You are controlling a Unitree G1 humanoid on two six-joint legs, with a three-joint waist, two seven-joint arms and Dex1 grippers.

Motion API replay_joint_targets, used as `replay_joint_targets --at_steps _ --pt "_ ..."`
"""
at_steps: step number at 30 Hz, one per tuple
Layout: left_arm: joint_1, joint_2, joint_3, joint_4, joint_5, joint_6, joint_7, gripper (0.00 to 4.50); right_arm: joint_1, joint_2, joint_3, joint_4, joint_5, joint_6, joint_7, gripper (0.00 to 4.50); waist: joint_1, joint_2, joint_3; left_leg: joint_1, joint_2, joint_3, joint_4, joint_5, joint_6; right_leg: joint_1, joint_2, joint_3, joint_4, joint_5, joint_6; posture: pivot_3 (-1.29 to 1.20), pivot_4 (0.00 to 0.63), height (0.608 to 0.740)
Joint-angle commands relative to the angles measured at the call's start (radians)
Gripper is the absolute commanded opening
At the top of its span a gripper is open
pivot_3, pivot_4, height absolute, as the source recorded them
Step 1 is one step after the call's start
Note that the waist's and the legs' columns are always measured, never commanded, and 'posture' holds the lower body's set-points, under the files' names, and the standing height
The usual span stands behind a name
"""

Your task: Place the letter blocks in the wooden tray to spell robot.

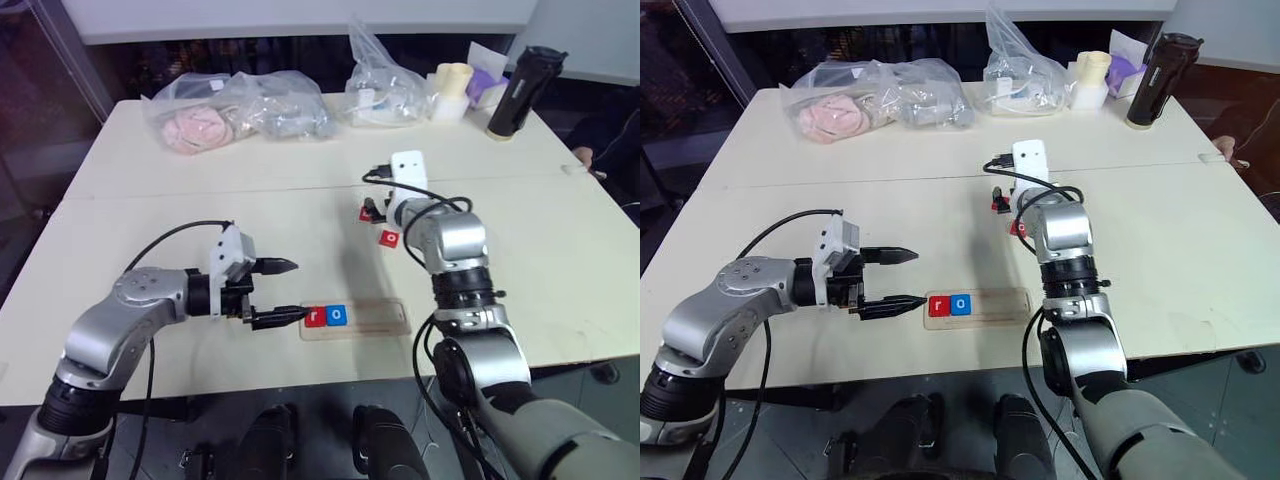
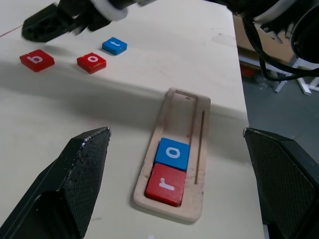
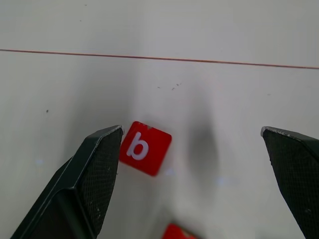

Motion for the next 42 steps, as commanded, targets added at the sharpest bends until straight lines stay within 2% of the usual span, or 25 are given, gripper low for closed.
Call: replay_joint_targets --at_steps 1,8,15,28,31,36,39,42 --pt "0.007 0.020 0.026 -0.047 -0.006 0.006 0.034 4.47 -0.071 0.040 0.019 0.085 -0.008 -0.073 -0.027 4.50 -0.001 0.000 0.000 0.000 0.000 0.000 0.000 0.000 0.000 -0.001 0.000 0.000 0.001 0.000 0.000 0.00 0.150 0.738" --pt "0.030 0.020 0.030 -0.074 -0.011 0.005 0.084 4.47 -0.113 0.097 0.046 0.237 -0.043 -0.144 -0.104 4.50 0.000 0.000 0.000 0.003 0.000 -0.001 0.000 0.001 -0.002 -0.001 0.001 0.001 0.007 -0.001 -0.001 0.00 0.150 0.738" --pt "0.092 0.042 0.056 -0.093 -0.016 -0.021 0.082 4.47 -0.126 0.092 0.045 0.314 -0.059 -0.192 -0.156 4.50 -0.001 0.000 0.000 0.004 0.000 -0.001 0.000 0.002 -0.003 -0.001 0.002 0.002 0.008 -0.001 -0.002 0.00 0.150 0.738" --pt "0.084 0.053 0.046 -0.081 0.007 -0.031 0.092 4.47 -0.181 0.120 -0.101 0.459 0.048 -0.194 -0.219 4.50 -0.002 0.000 0.000 0.006 0.001 -0.001 -0.001 0.002 -0.003 0.001 0.002 0.002 0.008 -0.002 -0.003 0.00 0.150 0.738" --pt "0.092 0.059 0.049 -0.080 0.011 -0.038 0.091 4.50 -0.185 0.118 -0.105 0.475 0.054 -0.205 -0.225 3.68 -0.003 0.000 0.000 0.009 0.001 -0.001 -0.002 0.002 -0.003 0.003 0.002 0.002 0.007 -0.002 -0.004 0.00 0.150 0.738" --pt "0.100 0.062 0.043 -0.074 0.018 -0.053 0.090 4.50 -0.191 0.121 -0.103 0.491 0.061 -0.215 -0.230 1.18 -0.001 0.000 0.000 0.010 0.001 -0.001 -0.001 0.002 -0.003 0.004 0.002 0.002 0.007 -0.002 -0.004 0.00 0.150 0.738" --pt "0.098 0.060 0.039 -0.068 0.020 -0.059 0.089 4.50 -0.192 0.113 -0.098 0.482 0.062 -0.212 -0.233 1.14 -0.003 0.000 0.000 0.010 0.001 -0.001 -0.001 0.002 -0.003 0.004 0.002 0.002 0.007 -0.002 -0.004 0.00 0.150 0.738" --pt "0.101 0.060 0.034 -0.065 0.023 -0.066 0.086 4.50 -0.173 0.095 -0.095 0.378 0.071 -0.128 -0.221 1.14 -0.001 0.000 0.000 0.010 0.001 -0.001 -0.002 0.002 -0.003 0.004 0.002 0.002 0.007 -0.002 -0.004 0.00 0.150 0.738"
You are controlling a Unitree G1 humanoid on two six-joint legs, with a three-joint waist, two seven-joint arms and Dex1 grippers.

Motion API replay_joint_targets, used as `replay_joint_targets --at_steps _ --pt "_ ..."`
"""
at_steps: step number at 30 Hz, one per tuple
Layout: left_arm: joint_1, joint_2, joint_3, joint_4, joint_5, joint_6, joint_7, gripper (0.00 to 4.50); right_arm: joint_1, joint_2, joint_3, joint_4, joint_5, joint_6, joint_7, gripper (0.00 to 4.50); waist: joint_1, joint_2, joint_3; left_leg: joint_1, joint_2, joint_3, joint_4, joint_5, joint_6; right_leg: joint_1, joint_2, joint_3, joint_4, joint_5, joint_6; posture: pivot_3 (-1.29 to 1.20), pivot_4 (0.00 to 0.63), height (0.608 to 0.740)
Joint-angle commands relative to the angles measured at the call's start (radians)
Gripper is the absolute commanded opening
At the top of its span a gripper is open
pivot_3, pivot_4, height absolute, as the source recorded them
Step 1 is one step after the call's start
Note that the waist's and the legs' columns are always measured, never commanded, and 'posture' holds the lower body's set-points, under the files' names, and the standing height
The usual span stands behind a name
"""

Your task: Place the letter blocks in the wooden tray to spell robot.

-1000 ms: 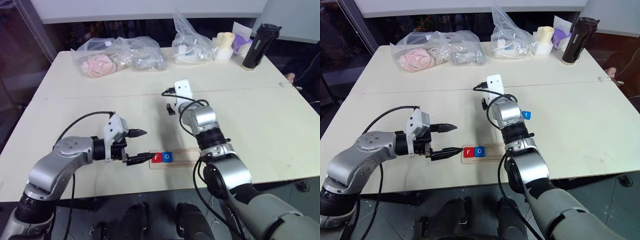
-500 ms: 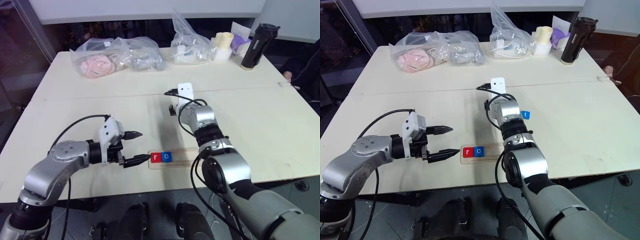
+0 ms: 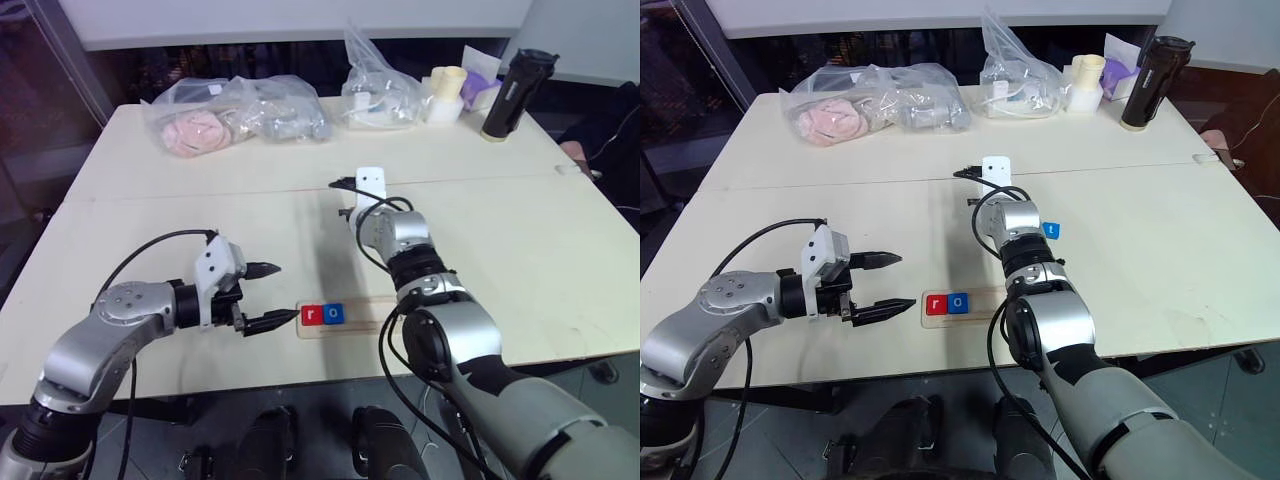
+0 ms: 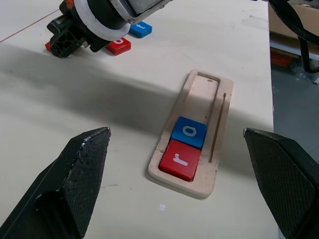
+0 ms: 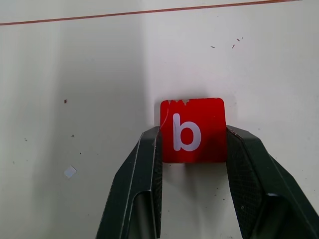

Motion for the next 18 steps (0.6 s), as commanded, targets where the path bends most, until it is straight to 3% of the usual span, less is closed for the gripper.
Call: replay_joint_targets --at_steps 1,8,12,18 --pt "0.005 0.005 -0.004 -0.013 0.009 -0.025 -0.008 4.50 0.017 -0.026 0.007 -0.167 0.013 0.122 0.015 1.14 0.002 0.000 0.000 0.000 0.000 0.000 0.000 0.000 0.000 0.000 0.000 0.000 0.000 0.000 0.000 0.00 0.150 0.738" --pt "0.013 0.004 -0.025 -0.004 0.010 -0.043 -0.028 4.50 0.259 -0.227 0.148 -0.876 0.055 0.566 0.203 1.14 0.010 0.000 0.000 -0.002 0.000 0.000 -0.001 0.000 0.000 -0.001 -0.001 0.000 -0.002 0.000 0.000 0.00 0.150 0.738" --pt "0.014 -0.001 -0.034 0.018 0.016 -0.067 -0.046 4.50 0.404 -0.345 0.155 -1.201 0.108 0.815 0.273 1.14 0.007 0.000 0.000 -0.002 0.000 0.000 -0.001 -0.001 0.001 -0.001 -0.001 0.000 -0.002 -0.002 -0.001 0.00 0.150 0.738" --pt "-0.010 -0.010 -0.053 0.047 0.023 -0.078 -0.068 4.50 0.613 -0.482 0.074 -1.475 0.217 0.882 0.350 1.14 0.009 0.000 0.000 -0.002 0.004 0.001 0.000 -0.001 0.000 -0.001 -0.002 -0.002 -0.003 -0.004 -0.004 0.00 0.150 0.738"
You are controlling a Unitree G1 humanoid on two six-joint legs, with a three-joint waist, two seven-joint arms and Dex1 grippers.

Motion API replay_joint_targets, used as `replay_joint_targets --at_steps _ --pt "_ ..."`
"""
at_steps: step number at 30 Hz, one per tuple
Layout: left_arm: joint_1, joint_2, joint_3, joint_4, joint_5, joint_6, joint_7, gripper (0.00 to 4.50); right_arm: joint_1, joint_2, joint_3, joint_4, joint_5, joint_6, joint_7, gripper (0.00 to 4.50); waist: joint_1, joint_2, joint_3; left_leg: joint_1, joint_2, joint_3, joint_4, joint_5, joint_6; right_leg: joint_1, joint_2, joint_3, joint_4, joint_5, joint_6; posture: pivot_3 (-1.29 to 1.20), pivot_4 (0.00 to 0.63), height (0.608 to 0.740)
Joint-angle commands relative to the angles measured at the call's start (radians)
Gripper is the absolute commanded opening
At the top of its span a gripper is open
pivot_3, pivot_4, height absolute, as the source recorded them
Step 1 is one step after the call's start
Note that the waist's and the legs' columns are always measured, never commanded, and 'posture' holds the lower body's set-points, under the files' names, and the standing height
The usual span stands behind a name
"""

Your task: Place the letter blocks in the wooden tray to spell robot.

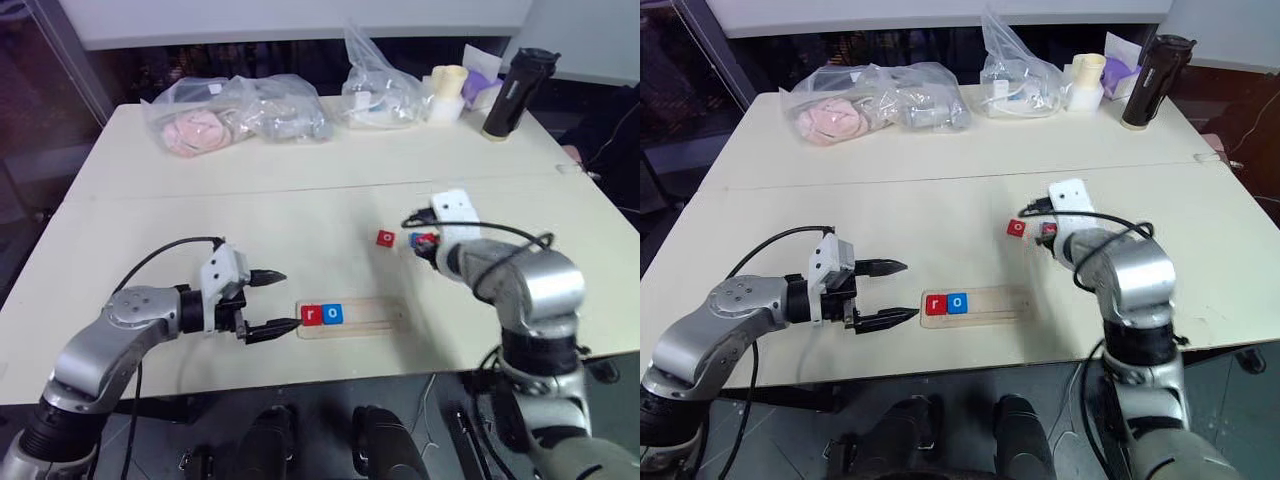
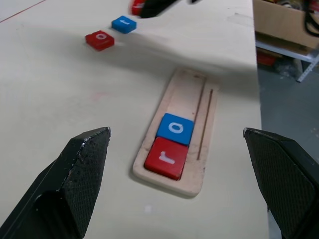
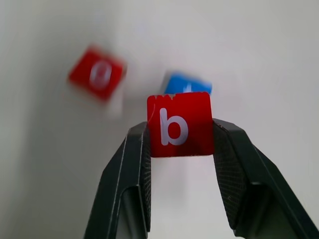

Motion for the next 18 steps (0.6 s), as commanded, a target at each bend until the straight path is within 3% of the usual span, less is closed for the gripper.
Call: replay_joint_targets --at_steps 1,9,18 --pt "-0.017 0.000 -0.012 -0.002 0.005 -0.026 -0.023 4.50 0.074 -0.036 -0.064 -0.146 0.066 0.007 0.023 1.14 0.000 0.000 0.000 0.000 0.001 0.000 0.000 0.000 0.000 0.001 0.000 0.000 -0.002 -0.001 0.001 0.00 0.150 0.738" --pt "-0.019 0.008 -0.008 0.044 0.017 -0.064 -0.061 4.50 0.316 -0.029 -0.140 -0.302 0.155 0.007 -0.046 1.14 0.003 0.000 0.000 -0.006 0.003 0.000 -0.002 -0.001 0.001 -0.001 0.001 -0.002 -0.010 0.002 -0.002 0.00 0.150 0.738" --pt "-0.014 0.009 -0.007 0.056 0.026 -0.084 -0.072 4.50 0.425 0.019 -0.194 -0.381 0.279 0.007 -0.152 1.14 0.002 0.000 0.000 -0.007 0.004 0.000 0.000 -0.001 0.001 -0.002 0.001 -0.002 -0.011 0.002 -0.002 0.00 0.150 0.738"
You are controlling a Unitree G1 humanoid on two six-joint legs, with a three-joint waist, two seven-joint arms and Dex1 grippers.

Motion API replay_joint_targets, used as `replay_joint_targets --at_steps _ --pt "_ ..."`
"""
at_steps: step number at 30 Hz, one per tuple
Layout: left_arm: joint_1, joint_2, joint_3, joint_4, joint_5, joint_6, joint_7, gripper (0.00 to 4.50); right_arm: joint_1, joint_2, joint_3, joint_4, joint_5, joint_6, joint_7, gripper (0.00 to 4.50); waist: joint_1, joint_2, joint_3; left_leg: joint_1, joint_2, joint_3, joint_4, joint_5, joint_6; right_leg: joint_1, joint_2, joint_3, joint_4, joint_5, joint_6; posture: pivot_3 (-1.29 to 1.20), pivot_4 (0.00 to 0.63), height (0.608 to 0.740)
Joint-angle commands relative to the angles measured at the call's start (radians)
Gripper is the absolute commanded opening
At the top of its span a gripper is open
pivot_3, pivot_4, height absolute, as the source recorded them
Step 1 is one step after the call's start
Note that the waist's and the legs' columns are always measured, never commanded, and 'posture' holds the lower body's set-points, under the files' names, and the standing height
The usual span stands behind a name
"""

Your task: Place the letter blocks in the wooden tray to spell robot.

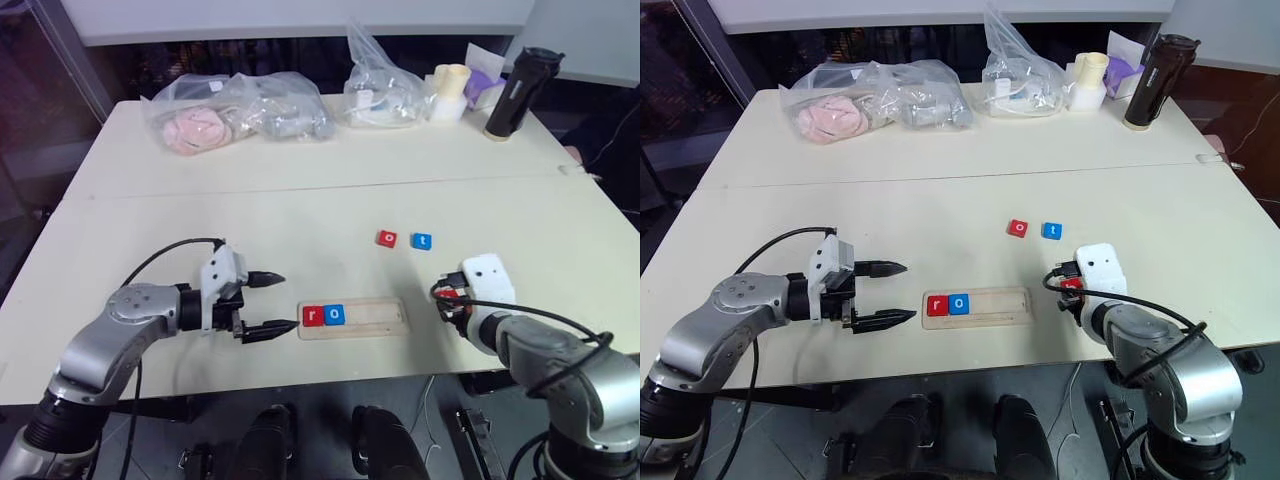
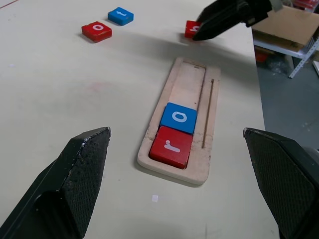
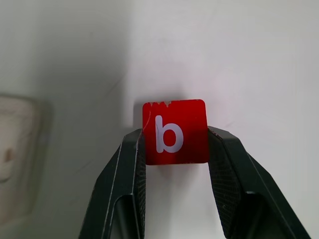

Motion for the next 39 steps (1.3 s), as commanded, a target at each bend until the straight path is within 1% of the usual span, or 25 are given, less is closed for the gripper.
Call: replay_joint_targets --at_steps 1,3,5,6,7,9,10,12,13,14,15,16,17,18,19,20,21,23,28,29,30,35,39 --pt "-0.002 0.004 0.011 -0.023 0.000 -0.015 -0.004 4.50 0.011 0.010 -0.034 -0.048 0.056 0.007 -0.049 1.14 0.000 0.000 0.000 0.000 0.000 0.000 0.000 0.000 0.000 0.000 0.000 0.000 0.000 0.000 0.000 0.00 0.150 0.738" --pt "-0.006 0.002 0.009 -0.027 -0.002 -0.009 0.000 4.50 0.016 0.012 -0.040 -0.049 0.088 0.007 -0.073 1.14 0.000 0.000 0.000 0.000 0.000 0.000 0.000 0.000 0.000 0.000 0.000 0.000 -0.001 0.000 0.000 0.00 0.150 0.738" --pt "-0.010 0.002 0.008 -0.028 -0.003 -0.006 0.001 4.50 0.018 0.006 -0.049 -0.044 0.115 0.007 -0.095 2.21 0.000 0.000 0.000 0.000 0.000 0.000 0.000 0.000 0.000 0.000 0.000 0.000 -0.001 0.000 0.000 0.00 0.150 0.738" --pt "-0.011 0.004 0.008 -0.032 -0.007 0.001 0.001 4.50 0.016 -0.006 -0.056 -0.036 0.131 0.007 -0.101 2.51 0.000 0.000 0.000 -0.001 0.000 0.000 0.000 0.000 0.000 0.000 0.000 0.000 -0.001 0.000 0.000 0.00 0.150 0.738" --pt "-0.011 0.005 0.008 -0.035 -0.009 0.006 0.002 4.50 0.014 -0.015 -0.061 -0.030 0.145 0.007 -0.107 3.13 0.000 0.000 0.000 -0.001 0.000 0.000 0.000 0.000 0.000 0.000 0.000 0.000 -0.001 0.000 0.000 0.00 0.150 0.738" --pt "-0.014 0.007 0.009 -0.043 -0.014 0.014 0.002 4.50 0.003 -0.050 -0.079 -0.014 0.182 0.007 -0.100 4.18 0.000 0.000 0.000 -0.001 0.000 0.000 0.000 0.000 0.000 0.000 0.000 0.000 -0.001 0.000 0.000 0.00 0.150 0.738" --pt "-0.017 0.007 0.010 -0.047 -0.016 0.018 0.003 4.50 -0.009 -0.098 -0.080 0.000 0.217 0.007 -0.064 4.47 0.000 0.000 0.000 -0.001 0.000 0.000 0.000 0.000 0.000 0.000 0.000 0.000 -0.001 0.000 0.000 0.00 0.150 0.738" --pt "-0.021 0.008 0.011 -0.050 -0.016 0.021 0.004 4.50 -0.036 -0.185 -0.074 0.025 0.292 0.007 0.012 4.47 0.000 0.000 0.000 -0.001 0.000 0.000 0.001 0.000 0.000 0.000 0.000 0.000 -0.001 0.000 0.000 0.00 0.150 0.738" --pt "-0.023 0.008 0.011 -0.050 -0.017 0.023 0.004 4.50 -0.070 -0.236 -0.069 0.032 0.317 0.007 0.093 4.47 0.000 0.000 0.000 -0.001 0.000 0.000 0.001 0.000 0.000 0.000 0.000 0.000 -0.001 0.000 0.000 0.00 0.150 0.738" --pt "-0.025 0.008 0.010 -0.050 -0.016 0.026 0.004 4.50 -0.085 -0.315 -0.050 0.047 0.340 -0.016 0.187 4.47 0.000 0.000 0.000 -0.001 0.000 0.000 0.001 0.000 0.000 0.000 0.000 -0.001 -0.002 0.000 0.000 0.00 0.150 0.738" --pt "-0.028 0.007 0.010 -0.050 -0.016 0.029 0.005 4.50 -0.091 -0.391 -0.028 0.057 0.345 -0.071 0.278 4.47 0.000 0.000 0.000 -0.001 0.000 0.000 0.001 0.000 0.000 0.000 0.000 -0.001 -0.002 0.000 0.000 0.00 0.150 0.738" --pt "-0.032 0.006 0.009 -0.052 -0.017 0.034 0.006 4.50 -0.080 -0.473 -0.007 0.069 0.326 -0.178 0.396 4.47 0.000 0.000 0.001 -0.001 0.000 0.000 0.001 0.000 0.001 0.000 0.000 -0.001 -0.002 0.000 0.000 0.00 0.150 0.738" --pt "-0.035 0.005 0.009 -0.053 -0.018 0.037 0.007 4.50 -0.063 -0.528 0.010 0.081 0.306 -0.265 0.474 4.47 0.002 0.000 0.001 -0.001 0.000 0.000 0.001 0.000 0.001 0.000 0.000 -0.002 -0.002 0.000 0.000 0.00 0.150 0.738" --pt "-0.036 0.004 0.009 -0.053 -0.018 0.039 0.009 4.50 -0.023 -0.597 0.028 0.099 0.260 -0.390 0.585 4.47 0.004 -0.001 0.001 -0.001 0.001 0.000 0.001 -0.001 0.001 0.001 0.000 -0.003 -0.003 0.000 0.000 0.00 0.150 0.738" --pt "-0.034 0.006 0.009 -0.054 -0.015 0.036 0.008 4.50 0.047 -0.682 0.057 0.130 0.155 -0.592 0.716 4.47 0.007 -0.001 0.001 -0.002 0.001 0.000 0.001 -0.001 0.002 0.001 0.000 -0.003 -0.003 0.000 0.000 0.00 0.150 0.738" --pt "-0.031 0.008 0.011 -0.054 -0.014 0.033 0.006 4.50 0.104 -0.746 0.078 0.179 0.077 -0.755 0.832 4.47 0.013 -0.001 0.001 -0.002 0.001 0.000 0.001 -0.001 0.002 0.001 0.000 -0.003 -0.004 0.000 0.001 0.00 0.150 0.738" --pt "-0.030 0.009 0.013 -0.052 -0.014 0.031 0.004 4.50 0.141 -0.790 0.097 0.235 0.017 -0.883 0.917 4.47 0.016 -0.001 0.001 -0.002 0.001 0.001 0.001 -0.002 0.003 0.001 0.000 -0.004 -0.004 -0.001 0.002 0.00 0.150 0.738" --pt "-0.027 0.013 0.015 -0.050 -0.008 0.024 0.001 4.50 0.131 -0.811 0.138 0.368 -0.057 -1.036 0.984 4.47 0.017 -0.001 0.001 -0.002 0.000 0.003 0.002 -0.002 0.003 0.001 0.001 -0.003 -0.004 -0.003 0.004 0.00 0.150 0.738" --pt "-0.022 0.015 0.020 -0.048 -0.009 0.020 0.004 4.50 0.084 -0.803 0.225 0.584 -0.180 -1.287 1.135 4.47 0.021 -0.001 0.001 -0.002 0.001 0.005 0.005 -0.002 0.002 0.001 -0.001 -0.002 -0.004 0.000 0.005 0.00 0.150 0.738" --pt "-0.021 0.015 0.020 -0.050 -0.009 0.020 0.005 4.50 0.076 -0.798 0.236 0.613 -0.196 -1.317 1.153 4.47 0.022 -0.001 0.001 -0.001 0.002 0.005 0.005 -0.002 0.002 0.001 -0.001 -0.002 -0.004 0.000 0.005 0.00 0.150 0.738" --pt "-0.018 0.016 0.021 -0.053 -0.008 0.020 0.007 4.50 0.068 -0.790 0.243 0.636 -0.202 -1.334 1.170 4.47 0.023 -0.001 0.001 -0.001 0.003 0.005 0.005 -0.003 0.002 0.001 -0.001 -0.002 -0.004 0.003 0.001 0.00 0.150 0.738" --pt "-0.005 0.018 0.023 -0.062 -0.007 0.019 0.011 4.50 0.026 -0.751 0.269 0.733 -0.233 -1.400 1.232 4.47 0.023 -0.001 0.001 -0.002 0.003 0.004 0.004 -0.002 0.002 0.000 -0.001 -0.001 -0.004 0.003 0.001 0.00 0.150 0.738" --pt "0.017 0.016 0.020 -0.052 0.007 -0.006 0.008 4.50 -0.053 -0.691 0.303 0.846 -0.275 -1.443 1.253 4.47 0.022 -0.001 0.001 -0.001 0.003 0.005 0.005 -0.002 0.002 0.001 0.000 -0.001 -0.003 0.003 0.000 0.00 0.150 0.738"
